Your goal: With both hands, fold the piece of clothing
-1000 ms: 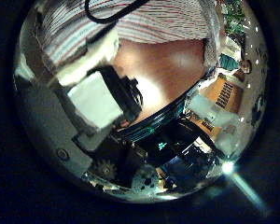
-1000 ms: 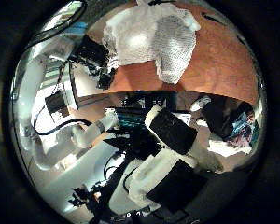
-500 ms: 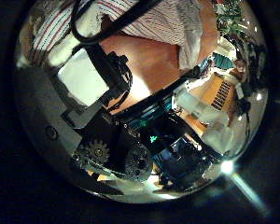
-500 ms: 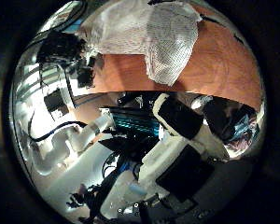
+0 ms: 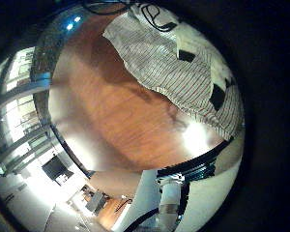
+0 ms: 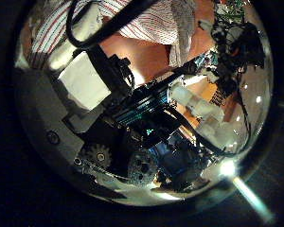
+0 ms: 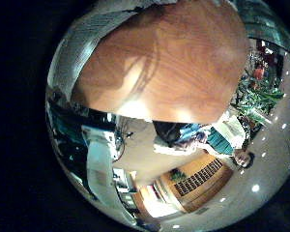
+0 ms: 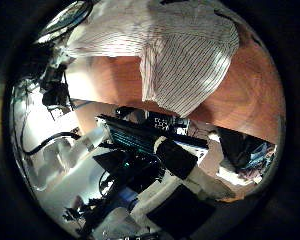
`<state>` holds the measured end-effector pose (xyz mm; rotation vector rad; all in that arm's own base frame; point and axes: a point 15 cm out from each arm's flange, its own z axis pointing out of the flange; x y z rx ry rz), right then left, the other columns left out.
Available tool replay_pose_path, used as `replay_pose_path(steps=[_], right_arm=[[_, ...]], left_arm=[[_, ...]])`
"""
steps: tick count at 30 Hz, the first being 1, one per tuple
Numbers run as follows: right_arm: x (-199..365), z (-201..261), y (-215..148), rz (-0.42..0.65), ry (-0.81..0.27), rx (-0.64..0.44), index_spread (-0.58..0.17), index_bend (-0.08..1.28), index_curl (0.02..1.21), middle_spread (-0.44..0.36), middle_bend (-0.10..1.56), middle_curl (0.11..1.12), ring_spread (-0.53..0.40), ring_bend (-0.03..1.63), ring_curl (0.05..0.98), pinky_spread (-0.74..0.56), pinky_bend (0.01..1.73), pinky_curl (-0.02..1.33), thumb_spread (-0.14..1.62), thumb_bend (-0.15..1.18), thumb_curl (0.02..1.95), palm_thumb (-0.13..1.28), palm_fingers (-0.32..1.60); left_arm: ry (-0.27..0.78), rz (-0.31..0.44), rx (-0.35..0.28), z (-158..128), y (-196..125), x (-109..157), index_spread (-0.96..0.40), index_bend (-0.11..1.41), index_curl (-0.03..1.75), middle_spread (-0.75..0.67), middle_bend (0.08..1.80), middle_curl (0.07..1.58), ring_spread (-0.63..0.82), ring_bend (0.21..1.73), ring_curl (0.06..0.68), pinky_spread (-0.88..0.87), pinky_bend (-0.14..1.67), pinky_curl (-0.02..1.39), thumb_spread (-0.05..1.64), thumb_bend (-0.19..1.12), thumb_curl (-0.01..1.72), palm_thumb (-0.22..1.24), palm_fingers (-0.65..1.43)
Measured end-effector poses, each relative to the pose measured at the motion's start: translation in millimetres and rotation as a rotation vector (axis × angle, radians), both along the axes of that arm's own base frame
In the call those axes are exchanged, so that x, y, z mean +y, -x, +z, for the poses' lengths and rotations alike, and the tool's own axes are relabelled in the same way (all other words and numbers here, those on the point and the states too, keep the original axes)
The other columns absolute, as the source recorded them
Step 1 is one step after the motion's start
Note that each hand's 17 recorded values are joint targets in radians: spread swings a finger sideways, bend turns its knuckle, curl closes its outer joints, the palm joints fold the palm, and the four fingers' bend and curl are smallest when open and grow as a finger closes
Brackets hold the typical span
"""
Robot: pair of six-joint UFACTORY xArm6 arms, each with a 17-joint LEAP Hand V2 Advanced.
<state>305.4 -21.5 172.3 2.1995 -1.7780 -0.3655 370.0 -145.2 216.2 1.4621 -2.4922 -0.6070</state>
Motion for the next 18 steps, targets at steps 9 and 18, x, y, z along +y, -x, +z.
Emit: replay_pose_path(steps=[9, 18], right_arm=[[5, -23, 4, 0.030, 0.022, 0.072, -0.333, 0.18, 0.33, -0.107, 0.29, 0.39, -0.079, 0.62, 0.212, 0.19, 0.50, 0.13, 1.06, -0.02, 0.34, 0.58, 0.29], [-8, -28, 2, 0.064, 0.154, 0.082, -0.379, 0.18, 0.33, -0.210, 0.37, 0.41, -0.226, 0.71, 0.230, 0.01, 0.52, 0.12, 1.01, -0.01, 0.38, 0.71, 0.56]], left_arm=[[0.005, -0.004, 0.012, 4, 0, 1, -0.65, 0.27, 1.18, -0.60, 0.94, 0.88, -0.54, 1.14, 0.475, -0.69, 0.63, 0.50, 1.20, -0.01, 0.42, 0.73, 0.87], [0.009, 0.000, 0.002, 11, 0, 2, -0.66, 0.23, 1.23, -0.60, 0.94, 0.89, -0.54, 1.13, 0.478, -0.69, 0.59, 0.51, 1.20, -0.01, 0.42, 0.73, 0.88]])
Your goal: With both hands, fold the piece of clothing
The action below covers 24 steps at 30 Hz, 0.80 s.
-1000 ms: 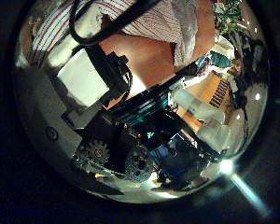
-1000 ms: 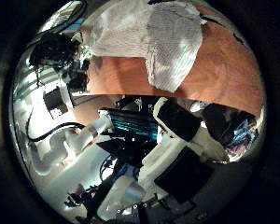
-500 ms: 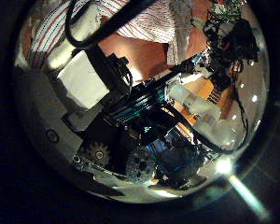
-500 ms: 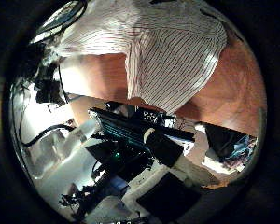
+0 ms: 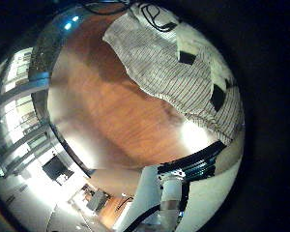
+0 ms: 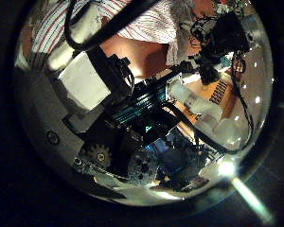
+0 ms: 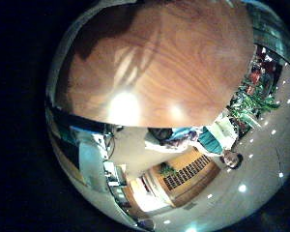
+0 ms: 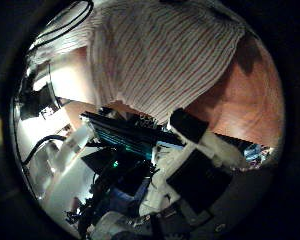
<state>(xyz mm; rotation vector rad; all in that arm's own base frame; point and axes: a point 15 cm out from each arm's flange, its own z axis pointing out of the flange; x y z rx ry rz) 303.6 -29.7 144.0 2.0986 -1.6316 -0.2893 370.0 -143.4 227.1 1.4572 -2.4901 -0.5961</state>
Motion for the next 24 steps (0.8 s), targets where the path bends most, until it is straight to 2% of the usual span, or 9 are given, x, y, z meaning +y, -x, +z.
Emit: replay_pose_path(steps=[5, 6, 9, 11, 13, 17, 24], right_arm=[[4, -2, -1, 0.008, 0.003, -0.003, -0.433, 0.18, 0.34, -0.312, 0.48, 0.47, -0.340, 0.85, 0.290, -0.34, 0.76, 0.17, 0.99, -0.01, 0.40, 0.78, 0.95], [5, -2, -2, 0.009, 0.002, -0.009, -0.443, 0.18, 0.34, -0.325, 0.48, 0.48, -0.356, 0.88, 0.302, -0.40, 0.78, 0.17, 0.99, -0.02, 0.41, 0.78, 0.97], [8, -5, -12, 0.014, -0.003, -0.048, -0.479, 0.30, 0.41, -0.355, 0.58, 0.55, -0.360, 0.94, 0.360, -0.51, 0.87, 0.22, 0.98, -0.01, 0.42, 0.82, 1.22], [10, -6, -18, 0.016, -0.007, -0.075, -0.488, 0.43, 0.48, -0.354, 0.68, 0.60, -0.350, 0.98, 0.394, -0.51, 0.93, 0.26, 0.97, -0.01, 0.43, 0.85, 1.33], [12, -5, -25, 0.019, -0.013, -0.108, -0.485, 0.54, 0.54, -0.351, 0.77, 0.64, -0.331, 1.03, 0.426, -0.49, 1.00, 0.30, 0.98, 0.00, 0.44, 0.88, 1.35], [14, 2, -43, 0.022, -0.035, -0.190, -0.460, 0.73, 0.66, -0.318, 0.92, 0.73, -0.296, 1.16, 0.495, -0.42, 1.14, 0.38, 1.06, 0.02, 0.47, 0.95, 1.28], [-10, 29, -41, -0.042, -0.033, -0.235, -0.421, 0.88, 0.80, -0.283, 1.07, 0.83, -0.263, 1.29, 0.583, -0.32, 1.32, 0.49, 1.16, 0.01, 0.51, 0.98, 1.13]], left_arm=[[0.003, -0.001, -0.007, 5, 1, 0, -0.66, 0.21, 1.24, -0.60, 0.93, 0.89, -0.54, 1.12, 0.479, -0.69, 0.58, 0.52, 1.20, -0.01, 0.42, 0.73, 0.89], [0.004, -0.001, -0.008, 6, 1, 0, -0.66, 0.21, 1.25, -0.60, 0.93, 0.89, -0.54, 1.12, 0.479, -0.69, 0.57, 0.52, 1.20, -0.01, 0.42, 0.73, 0.89], [0.005, -0.004, -0.006, 9, 3, 2, -0.66, 0.20, 1.26, -0.60, 0.92, 0.89, -0.54, 1.12, 0.479, -0.69, 0.56, 0.53, 1.20, -0.01, 0.42, 0.73, 0.89], [0.013, -0.004, -0.009, 13, 2, 3, -0.66, 0.20, 1.26, -0.60, 0.92, 0.89, -0.54, 1.11, 0.478, -0.69, 0.56, 0.53, 1.20, -0.01, 0.42, 0.73, 0.90], [0.020, -0.005, -0.011, 15, 3, 3, -0.66, 0.20, 1.27, -0.60, 0.92, 0.89, -0.54, 1.10, 0.479, -0.70, 0.55, 0.54, 1.20, -0.01, 0.42, 0.73, 0.90], [0.027, 0.002, -0.008, 17, 4, 7, -0.67, 0.19, 1.27, -0.61, 0.91, 0.89, -0.54, 1.10, 0.480, -0.70, 0.54, 0.55, 1.19, -0.02, 0.42, 0.73, 0.90], [0.031, 0.014, 0.002, 15, 7, 19, -0.67, 0.19, 1.28, -0.61, 0.91, 0.90, -0.54, 1.09, 0.483, -0.70, 0.51, 0.56, 1.19, -0.01, 0.42, 0.73, 0.90]])
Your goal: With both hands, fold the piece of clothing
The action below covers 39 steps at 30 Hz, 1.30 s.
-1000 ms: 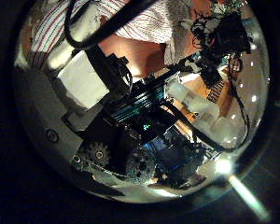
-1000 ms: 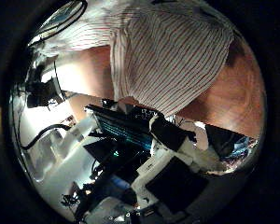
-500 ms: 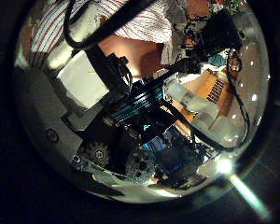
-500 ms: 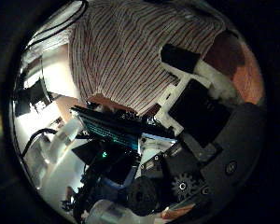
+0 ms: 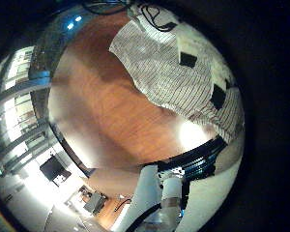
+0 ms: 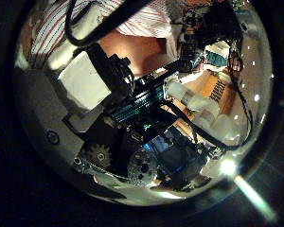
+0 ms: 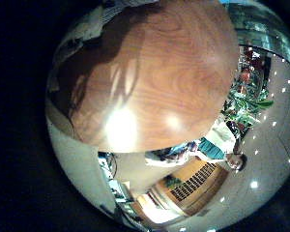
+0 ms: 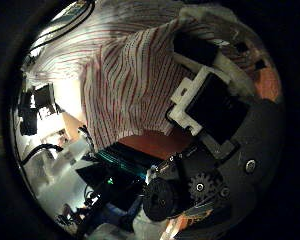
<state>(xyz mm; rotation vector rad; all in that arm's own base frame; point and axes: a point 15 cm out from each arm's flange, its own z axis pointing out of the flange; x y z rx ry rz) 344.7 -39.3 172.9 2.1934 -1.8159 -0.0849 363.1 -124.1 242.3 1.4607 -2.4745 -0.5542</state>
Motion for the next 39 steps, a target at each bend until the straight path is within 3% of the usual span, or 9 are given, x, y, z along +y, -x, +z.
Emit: replay_pose_path(steps=[12, 21, 26, 30, 39], right_arm=[[10, 72, 16, -0.018, -0.072, -0.093, -0.371, 0.95, 0.92, -0.250, 1.12, 0.91, -0.237, 1.36, 0.659, -0.26, 1.40, 0.59, 1.21, -0.01, 0.58, 0.99, 1.08], [27, 141, -8, -0.024, -0.134, -0.218, -0.349, 0.96, 0.94, -0.234, 1.13, 0.93, -0.226, 1.37, 0.675, -0.25, 1.38, 0.62, 1.20, -0.01, 0.61, 0.99, 1.09], [39, 177, -30, -0.018, -0.159, -0.289, -0.342, 0.96, 0.95, -0.229, 1.14, 0.94, -0.223, 1.37, 0.679, -0.25, 1.37, 0.63, 1.20, -0.01, 0.63, 0.99, 1.09], [45, 180, -60, -0.017, -0.162, -0.288, -0.337, 0.96, 0.95, -0.226, 1.14, 0.94, -0.221, 1.37, 0.681, -0.25, 1.36, 0.64, 1.19, -0.01, 0.64, 0.99, 1.09], [63, 116, -138, -0.016, -0.155, -0.152, -0.334, 0.95, 0.96, -0.225, 1.13, 0.95, -0.224, 1.36, 0.688, -0.25, 1.34, 0.66, 1.19, -0.01, 0.66, 0.98, 1.07]], left_arm=[[0.014, -0.014, 0.036, -2, 15, 12, -0.68, 0.19, 1.28, -0.61, 0.90, 0.90, -0.55, 1.08, 0.488, -0.71, 0.48, 0.58, 1.19, -0.01, 0.42, 0.73, 0.91], [0.042, -0.010, 0.086, 18, 32, 19, -0.69, 0.19, 1.28, -0.61, 0.90, 0.90, -0.55, 1.07, 0.490, -0.72, 0.46, 0.60, 1.20, -0.01, 0.42, 0.72, 0.92], [0.070, 0.029, 0.043, 32, 10, 26, -0.69, 0.19, 1.28, -0.61, 0.89, 0.90, -0.55, 1.07, 0.492, -0.73, 0.45, 0.60, 1.20, -0.01, 0.42, 0.72, 0.92], [0.071, 0.059, 0.031, 30, -17, 31, -0.69, 0.19, 1.28, -0.61, 0.89, 0.90, -0.55, 1.07, 0.493, -0.73, 0.44, 0.61, 1.20, -0.01, 0.42, 0.72, 0.92], [0.049, 0.105, 0.077, -25, -75, 33, -0.69, 0.20, 1.28, -0.61, 0.89, 0.90, -0.55, 1.05, 0.493, -0.72, 0.41, 0.63, 1.19, -0.01, 0.42, 0.73, 0.89]])
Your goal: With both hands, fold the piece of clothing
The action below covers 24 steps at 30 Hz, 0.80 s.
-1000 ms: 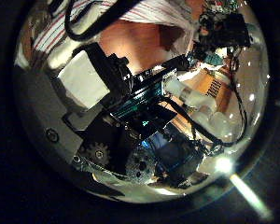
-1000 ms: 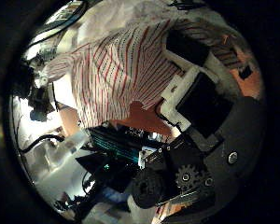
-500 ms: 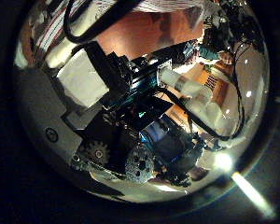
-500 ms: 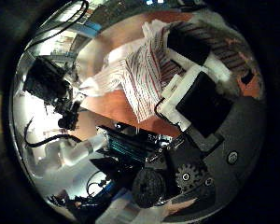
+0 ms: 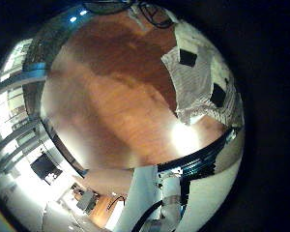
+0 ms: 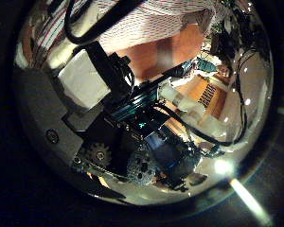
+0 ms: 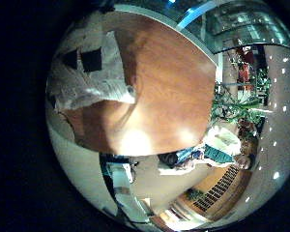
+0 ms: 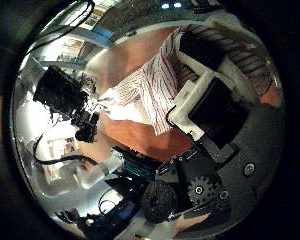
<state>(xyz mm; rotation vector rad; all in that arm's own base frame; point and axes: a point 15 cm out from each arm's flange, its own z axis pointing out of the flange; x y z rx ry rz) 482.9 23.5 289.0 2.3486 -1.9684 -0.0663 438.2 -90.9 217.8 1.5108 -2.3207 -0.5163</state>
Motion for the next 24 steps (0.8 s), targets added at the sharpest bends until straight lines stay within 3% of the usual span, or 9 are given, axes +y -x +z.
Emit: replay_pose_path(steps=[8, 11, 13, 15, 16, 18, 24], right_arm=[[1, -56, -42, -0.024, 0.025, 0.113, -0.339, 0.89, 0.95, -0.223, 1.11, 0.94, -0.227, 1.33, 0.682, -0.27, 1.29, 0.67, 1.18, -0.03, 0.64, 0.91, 1.02], [-2, -69, -50, -0.032, 0.029, 0.146, -0.358, 0.68, 0.92, -0.239, 1.01, 0.89, -0.241, 1.34, 0.678, -0.35, 1.26, 0.66, 1.19, -0.04, 0.60, 0.84, 0.78], [-9, -73, -52, -0.047, 0.028, 0.149, -0.371, 0.44, 0.86, -0.246, 0.91, 0.85, -0.261, 1.34, 0.671, -0.41, 1.26, 0.66, 1.20, -0.03, 0.58, 0.79, 0.47], [-18, -72, -54, -0.066, 0.024, 0.141, -0.395, 0.35, 0.79, -0.232, 0.83, 0.81, -0.261, 1.26, 0.641, -0.38, 1.20, 0.63, 1.22, -0.03, 0.56, 0.76, 0.24], [-22, -70, -55, -0.075, 0.020, 0.137, -0.408, 0.38, 0.77, -0.215, 0.78, 0.79, -0.221, 1.15, 0.618, -0.28, 1.11, 0.63, 1.23, -0.03, 0.55, 0.74, 0.05], [-36, -66, -56, -0.099, 0.012, 0.128, -0.432, 0.35, 0.69, -0.202, 0.67, 0.72, -0.153, 1.02, 0.547, -0.12, 1.04, 0.57, 1.24, -0.03, 0.53, 0.71, -0.03], [-82, -34, -54, -0.176, 0.002, 0.069, -0.436, 0.28, 0.57, -0.143, 0.52, 0.59, -0.050, 0.89, 0.440, 0.20, 0.89, 0.46, 1.28, -0.02, 0.47, 0.63, 0.03]], left_arm=[[-0.003, 0.042, 0.039, -48, -33, 7, -0.69, 0.20, 1.27, -0.60, 0.86, 0.90, -0.54, 1.00, 0.491, -0.68, 0.38, 0.66, 1.18, -0.02, 0.42, 0.73, 0.77], [0.011, 0.065, 0.043, -57, -40, 10, -0.66, 0.18, 1.26, -0.58, 0.80, 0.90, -0.52, 0.94, 0.485, -0.64, 0.40, 0.70, 1.18, -0.02, 0.42, 0.71, 0.61], [0.022, 0.083, 0.035, -59, -46, 11, -0.65, 0.19, 1.24, -0.57, 0.77, 0.89, -0.51, 0.93, 0.478, -0.62, 0.41, 0.71, 1.18, -0.02, 0.42, 0.70, 0.58], [0.024, 0.110, 0.024, -60, -52, 16, -0.63, 0.18, 1.23, -0.56, 0.74, 0.89, -0.49, 0.92, 0.472, -0.59, 0.41, 0.72, 1.18, -0.02, 0.42, 0.69, 0.56], [0.024, 0.129, 0.017, -62, -55, 19, -0.62, 0.19, 1.23, -0.55, 0.73, 0.88, -0.49, 0.92, 0.472, -0.58, 0.41, 0.72, 1.18, -0.02, 0.42, 0.69, 0.55], [0.024, 0.151, -0.010, -63, -62, 23, -0.59, 0.16, 1.21, -0.53, 0.68, 0.88, -0.47, 0.93, 0.480, -0.56, 0.44, 0.74, 1.18, -0.02, 0.42, 0.69, 0.49], [0.035, 0.216, -0.065, -55, -76, 41, -0.46, 0.15, 1.11, -0.34, 0.39, 0.83, -0.38, 0.99, 0.508, -0.45, 0.52, 0.79, 1.17, -0.03, 0.41, 0.63, 0.25]])
